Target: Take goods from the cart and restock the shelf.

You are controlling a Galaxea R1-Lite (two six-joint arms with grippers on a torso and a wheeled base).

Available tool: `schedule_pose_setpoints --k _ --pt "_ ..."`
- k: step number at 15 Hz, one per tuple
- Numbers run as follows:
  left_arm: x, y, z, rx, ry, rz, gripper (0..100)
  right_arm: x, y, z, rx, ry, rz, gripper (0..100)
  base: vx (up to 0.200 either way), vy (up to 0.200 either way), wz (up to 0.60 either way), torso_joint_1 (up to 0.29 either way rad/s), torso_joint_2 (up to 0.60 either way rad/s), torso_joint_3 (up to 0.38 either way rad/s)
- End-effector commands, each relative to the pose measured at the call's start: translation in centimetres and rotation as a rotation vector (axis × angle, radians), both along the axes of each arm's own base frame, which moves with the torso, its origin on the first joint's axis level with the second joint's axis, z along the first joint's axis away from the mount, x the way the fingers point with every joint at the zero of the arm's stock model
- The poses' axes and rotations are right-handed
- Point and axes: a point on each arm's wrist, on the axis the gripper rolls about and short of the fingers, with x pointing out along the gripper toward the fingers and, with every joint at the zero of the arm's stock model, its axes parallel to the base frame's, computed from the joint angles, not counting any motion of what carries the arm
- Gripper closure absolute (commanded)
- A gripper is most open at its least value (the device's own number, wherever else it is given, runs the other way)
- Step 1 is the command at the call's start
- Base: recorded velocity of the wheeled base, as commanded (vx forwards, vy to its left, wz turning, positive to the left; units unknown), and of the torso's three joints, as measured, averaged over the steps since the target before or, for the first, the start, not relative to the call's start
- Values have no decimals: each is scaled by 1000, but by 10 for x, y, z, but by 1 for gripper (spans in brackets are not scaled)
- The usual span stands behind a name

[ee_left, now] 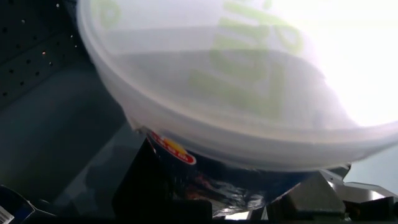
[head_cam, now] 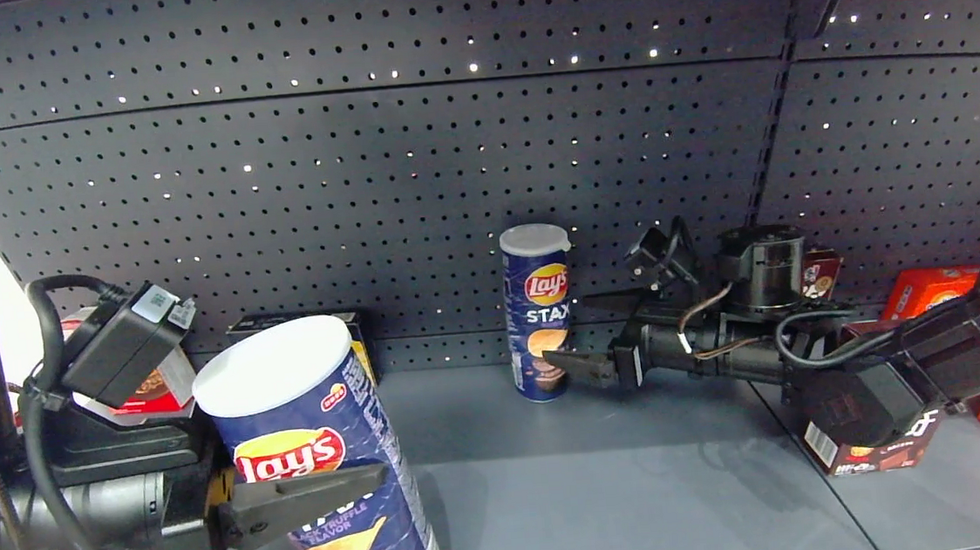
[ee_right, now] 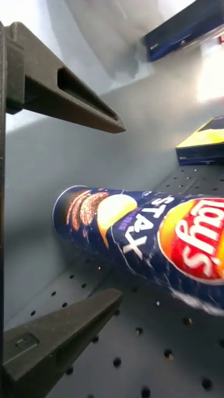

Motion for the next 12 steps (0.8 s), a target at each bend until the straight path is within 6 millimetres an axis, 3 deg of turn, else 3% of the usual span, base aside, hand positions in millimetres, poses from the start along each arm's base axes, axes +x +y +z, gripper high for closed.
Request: schedule_pose_setpoints --k 1,12 --pt "0 0 0 0 0 0 100 4 4 -8 -8 15 4 0 0 0 0 0 0 0" --pt "-1 0 -2 0 9 -7 100 24 15 -25 -15 27 4 0 0 0 0 0 0 0"
